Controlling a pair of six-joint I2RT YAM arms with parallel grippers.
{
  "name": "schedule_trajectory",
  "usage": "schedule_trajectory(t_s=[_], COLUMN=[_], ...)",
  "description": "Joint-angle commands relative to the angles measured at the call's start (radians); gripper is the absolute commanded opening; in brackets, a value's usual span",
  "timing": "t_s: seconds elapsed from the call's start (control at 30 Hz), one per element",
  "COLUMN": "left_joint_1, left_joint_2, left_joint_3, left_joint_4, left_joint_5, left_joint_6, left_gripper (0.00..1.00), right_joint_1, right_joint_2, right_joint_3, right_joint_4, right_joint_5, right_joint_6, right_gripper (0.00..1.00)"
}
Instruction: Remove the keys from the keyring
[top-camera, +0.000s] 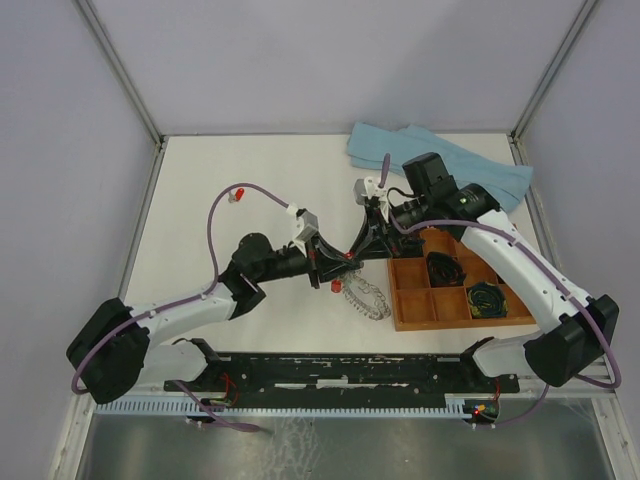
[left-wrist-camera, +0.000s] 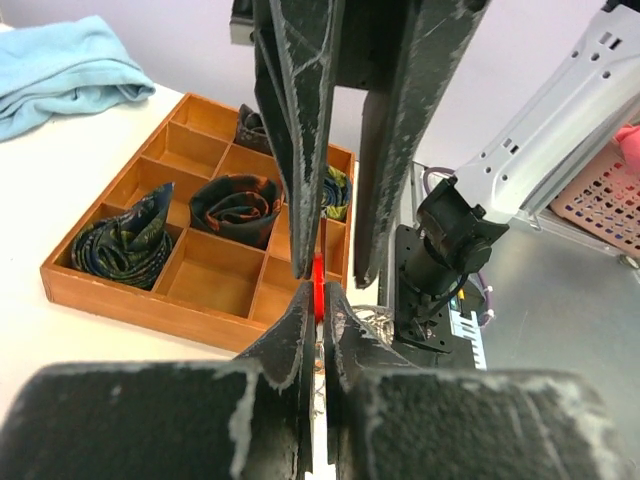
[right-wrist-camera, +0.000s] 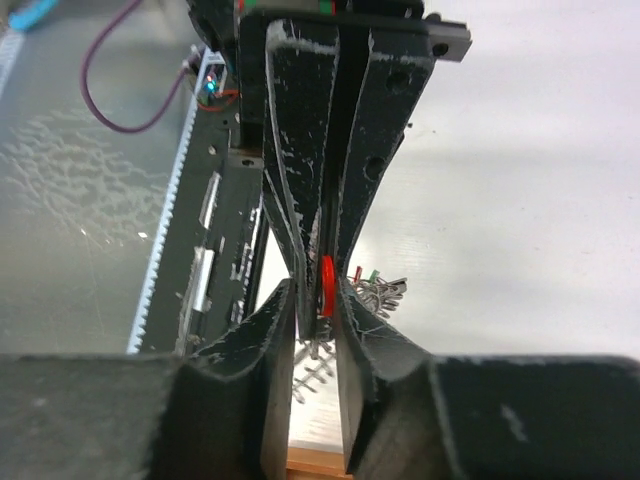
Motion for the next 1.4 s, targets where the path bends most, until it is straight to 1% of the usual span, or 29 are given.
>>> schedule_trajectory(t_s=[0.0,0.13,0.3,0.43,0.57,0.73,0.9,1.0,1.13,1.37], left_joint_1=[-0.001,-0.002,-0.002,-0.001,-0.002,-0.001,0.002,0.012,0.033,0.087], left_joint_2=[-0.003,0.013,0.002,-0.006,-0.004,-0.013,-0.065,-0.078,-0.067,0.0], left_joint_3=[0.056,0.078,0.108,0.149,0.182,0.199,0.139,0.148,0.174,0.204], left_joint_4=[-0.084,-0.131,-0.211,-0.318,-0.375,-0.374,-0.233,-0.227,-0.237,-0.182], left_joint_5=[-0.084,-0.118,-0.223,-0.294,-0.307,-0.287,-0.232,-0.213,-0.188,-0.027], left_joint_6=[-0.099,-0.165,-0.261,-0.321,-0.332,-0.285,-0.162,-0.143,-0.211,-0.402], left_gripper=[0.03,0.03,0.03,0.03,0.03,0.03,0.03,0.03,0.03,0.03], right_joint_1=[-0.031,-0.068,-0.123,-0.163,-0.186,-0.19,-0.19,-0.19,-0.19,-0.19], right_joint_2=[-0.016,-0.035,-0.049,-0.055,-0.059,-0.059,-0.065,-0.063,-0.077,-0.111], right_joint_3=[0.037,0.02,0.02,0.019,0.002,-0.054,-0.155,-0.197,-0.212,-0.178], right_joint_4=[0.08,0.117,0.105,0.069,0.043,0.036,0.157,0.186,0.138,0.027], right_joint_5=[-0.156,-0.179,-0.165,-0.15,-0.134,-0.096,-0.042,-0.028,-0.045,-0.077], right_joint_6=[0.108,0.157,0.155,0.111,0.048,-0.068,-0.088,-0.122,-0.229,-0.345], right_gripper=[0.31,0.39,0.46,0.47,0.47,0.47,0.47,0.47,0.47,0.48])
